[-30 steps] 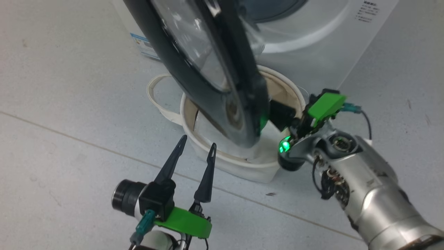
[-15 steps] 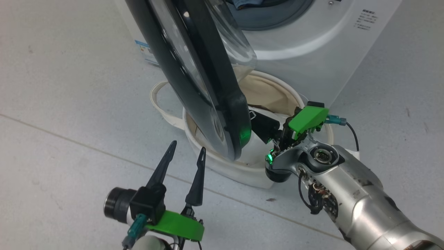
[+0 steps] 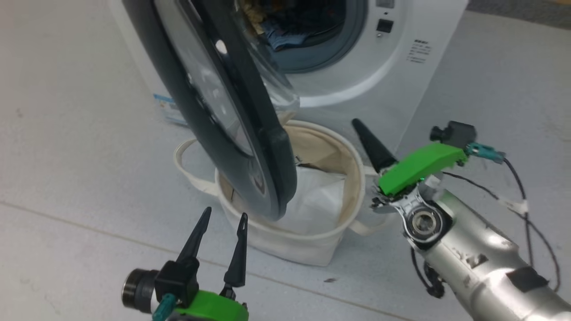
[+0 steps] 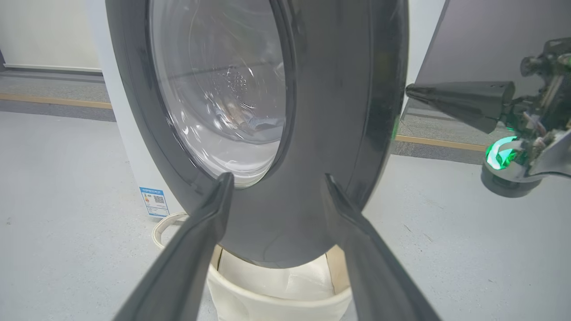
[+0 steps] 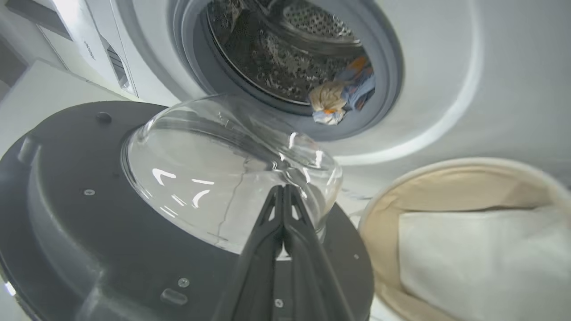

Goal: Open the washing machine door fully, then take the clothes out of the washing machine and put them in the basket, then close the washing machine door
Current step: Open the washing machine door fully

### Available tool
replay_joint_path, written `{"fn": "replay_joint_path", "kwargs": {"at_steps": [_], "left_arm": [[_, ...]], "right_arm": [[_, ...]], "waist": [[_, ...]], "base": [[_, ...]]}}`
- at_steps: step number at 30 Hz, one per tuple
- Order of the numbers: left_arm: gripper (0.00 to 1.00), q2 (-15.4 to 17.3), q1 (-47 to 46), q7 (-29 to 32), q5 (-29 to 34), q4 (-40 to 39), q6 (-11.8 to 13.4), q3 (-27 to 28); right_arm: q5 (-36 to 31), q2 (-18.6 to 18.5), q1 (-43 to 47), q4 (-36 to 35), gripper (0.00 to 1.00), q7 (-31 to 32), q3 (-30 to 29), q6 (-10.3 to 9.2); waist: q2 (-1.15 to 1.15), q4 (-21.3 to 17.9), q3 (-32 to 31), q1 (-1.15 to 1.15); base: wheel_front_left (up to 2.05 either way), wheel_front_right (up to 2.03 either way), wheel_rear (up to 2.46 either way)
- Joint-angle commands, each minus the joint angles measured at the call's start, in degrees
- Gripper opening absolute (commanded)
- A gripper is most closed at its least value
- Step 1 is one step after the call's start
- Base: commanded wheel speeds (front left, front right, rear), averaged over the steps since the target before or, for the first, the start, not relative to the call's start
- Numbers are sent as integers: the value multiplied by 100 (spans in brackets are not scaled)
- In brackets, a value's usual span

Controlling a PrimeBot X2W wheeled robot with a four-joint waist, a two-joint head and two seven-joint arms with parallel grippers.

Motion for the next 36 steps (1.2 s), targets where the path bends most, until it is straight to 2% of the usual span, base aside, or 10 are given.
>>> {"fn": "replay_joint_path", "kwargs": {"at_steps": [1,2,6,12,15,21,22,28,32,36], "left_arm": [[100,33,-6,-69,70,-146,-56,266],[100,33,-6,-69,70,-146,-56,266],[100,57,107,-69,127,-121,-104,357],[100,54,280,-69,174,-134,-153,419],[100,52,372,-69,190,-115,-168,452],[100,47,527,-69,203,-109,-202,477],[100,46,560,-69,215,-101,-221,481],[100,53,639,-69,260,-77,-203,583],[100,50,659,-69,269,-77,-176,647],[100,47,660,-69,270,-93,-200,662]], "right_arm": [[-788,-156,69,-117,0,-732,217,7],[-788,-156,69,-117,0,-732,217,7],[-2066,-363,203,-109,0,-1115,247,7],[-4178,-300,1393,-1117,0,-1129,-1383,7],[-5067,-80,2120,-1575,0,-1130,-1943,7],[-6301,371,3092,-2006,0,-1130,-2709,7],[-6703,485,3294,-2147,98,-1130,-2917,7],[-7298,757,3727,-2469,100,-1131,-3496,7],[-7564,800,3887,-2432,100,-1131,-3534,7],[-7517,803,3909,-2396,100,-1131,-3499,7]], "waist": [[0,-227,-227,0],[0,-227,-227,0],[0,-369,-419,0],[0,-497,-646,0],[0,-576,-761,0],[0,-693,-915,0],[0,-710,-940,0],[0,-757,-972,0],[0,-771,-987,0],[0,-799,-960,0]], "base": [[0,0,0],[0,0,0],[0,0,0],[0,0,0],[0,0,0],[0,0,0],[0,0,0],[0,0,0],[0,0,0],[0,0,0]]}}
